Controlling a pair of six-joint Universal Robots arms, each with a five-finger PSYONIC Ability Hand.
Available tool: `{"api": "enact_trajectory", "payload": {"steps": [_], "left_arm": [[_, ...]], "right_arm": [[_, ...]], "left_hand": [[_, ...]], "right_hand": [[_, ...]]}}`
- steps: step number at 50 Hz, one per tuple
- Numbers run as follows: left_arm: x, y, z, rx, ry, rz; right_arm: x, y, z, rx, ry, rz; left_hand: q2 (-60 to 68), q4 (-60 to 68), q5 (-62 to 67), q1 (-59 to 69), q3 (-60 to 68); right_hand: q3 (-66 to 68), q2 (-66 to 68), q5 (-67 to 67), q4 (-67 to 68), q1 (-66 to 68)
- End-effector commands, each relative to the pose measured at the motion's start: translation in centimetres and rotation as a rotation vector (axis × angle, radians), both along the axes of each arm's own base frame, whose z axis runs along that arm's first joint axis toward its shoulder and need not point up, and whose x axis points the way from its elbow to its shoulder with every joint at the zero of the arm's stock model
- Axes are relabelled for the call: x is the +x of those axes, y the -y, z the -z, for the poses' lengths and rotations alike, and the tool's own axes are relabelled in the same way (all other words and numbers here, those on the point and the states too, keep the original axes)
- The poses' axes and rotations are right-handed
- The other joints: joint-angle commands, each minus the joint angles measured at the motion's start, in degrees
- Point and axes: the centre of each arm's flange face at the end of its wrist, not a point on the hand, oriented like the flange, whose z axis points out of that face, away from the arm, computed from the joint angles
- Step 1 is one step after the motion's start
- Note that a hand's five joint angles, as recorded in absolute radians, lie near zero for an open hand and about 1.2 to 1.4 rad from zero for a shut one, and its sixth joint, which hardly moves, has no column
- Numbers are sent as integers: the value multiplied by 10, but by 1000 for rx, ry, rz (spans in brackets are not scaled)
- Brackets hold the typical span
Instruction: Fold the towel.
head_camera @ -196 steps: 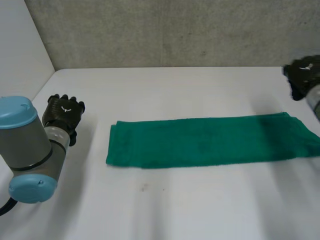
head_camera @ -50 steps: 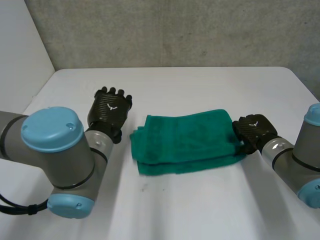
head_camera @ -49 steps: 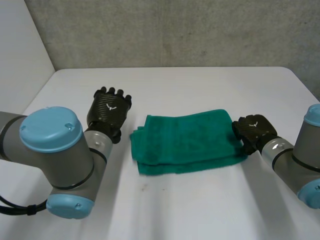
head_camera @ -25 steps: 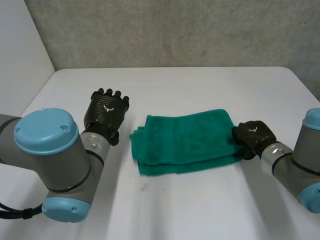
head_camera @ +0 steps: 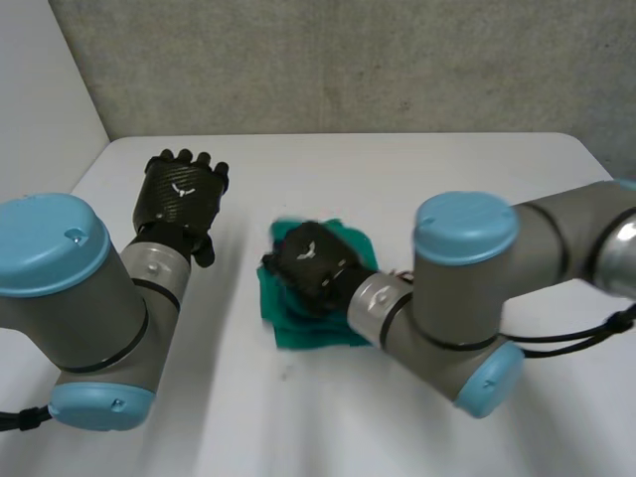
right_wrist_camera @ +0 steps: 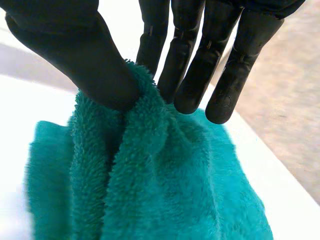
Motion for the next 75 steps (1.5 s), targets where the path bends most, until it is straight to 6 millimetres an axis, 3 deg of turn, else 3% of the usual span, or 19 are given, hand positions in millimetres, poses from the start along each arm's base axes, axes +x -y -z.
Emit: {"api": "enact_trajectory", "payload": {"steps": [1, 3, 7, 12, 17, 19, 24, 32, 34, 39, 43, 46, 48, 51, 52, 55, 57, 62, 75], "left_arm": [[-2, 3, 1, 3, -15, 3], [-6, 4, 0, -2, -21, 14], [-17, 9, 5, 7, -39, 29], [-40, 5, 10, 32, -95, 85], [-59, -3, 31, 136, -119, 131], [-65, -4, 45, 204, -119, 138], [-64, -6, 75, 344, -74, 114], [-40, 7, 88, 433, -22, 23], [-27, 16, 81, 436, -28, -15], [-23, 14, 63, 416, -43, -9], [-24, 12, 36, 359, -80, 8], [-24, 10, 15, 312, -114, 18], [-20, 9, -19, 235, -166, 24], [-15, 8, -44, 175, -206, 22], [-12, 7, -61, 137, -238, 21], [-3, 8, -83, 89, -284, 6], [16, 12, -107, 42, -326, -37], [43, 12, -131, 17, -372, -85], [46, 3, -131, 80, -409, -59]], "right_arm": [[3, 8, 11, 24, -38, 46], [0, 14, 6, 30, -22, 109], [-11, 27, -14, 67, 49, 232], [-31, 54, -19, 168, 134, 352], [-41, 63, -17, 258, 150, 391], [-44, 68, -6, 294, 119, 399], [-46, 75, 24, 352, 55, 427], [-47, 74, 29, 360, 4, 425], [-50, 77, 26, 327, -14, 428], [-52, 79, 18, 302, -13, 438], [-56, 79, -14, 249, 45, 446], [-64, 82, -51, 183, 131, 491], [-74, 88, -81, 122, 230, 568], [-87, 90, -110, 46, 320, 656], [-97, 90, -126, -3, 364, 707], [-111, 91, -146, -62, 409, 773], [-125, 92, -158, -99, 417, 831], [-144, 96, -162, -113, 374, 893], [-152, 97, -166, -111, 361, 904]], "left_hand": [[-8, -7, 2, -15, -12], [-8, -7, 2, -15, -12], [-8, -7, 2, -15, -12], [-6, -5, 3, -14, -10], [-6, -5, 3, -14, -10], [-6, -5, 3, -14, -10], [-4, -4, 5, -12, -8], [1, 1, 10, -7, -3], [2, 3, 12, -5, -2], [-3, -2, 7, -10, -7], [-6, -5, 3, -14, -10], [-6, -5, 3, -14, -10], [-8, -7, 2, -15, -12], [-9, -9, 0, -17, -13], [-9, -9, 0, -17, -13], [-9, -9, 0, -17, -13], [-16, -15, -7, -24, -20], [-33, -32, -23, -40, -37], [-46, -46, -37, -54, -50]], "right_hand": [[-330, -325, -316, -336, -194], [-488, -483, -474, -494, -352], [-570, -564, -555, -576, -433], [-576, -570, -562, -582, -439], [-576, -570, -562, -582, -439], [-576, -570, -562, -582, -439], [-576, -570, -562, -582, -439], [-576, -570, -562, -582, -439], [-576, -570, -562, -582, -439], [-576, -570, -562, -582, -439], [-576, -570, -562, -582, -439], [-576, -570, -562, -582, -439], [-576, -570, -562, -582, -439], [-576, -570, -562, -582, -439], [-576, -570, -562, -582, -439], [-576, -570, -562, -582, -439], [-576, -570, -562, -582, -439], [-576, -570, -562, -582, -439], [-576, -570, -562, -582, -439]]}}
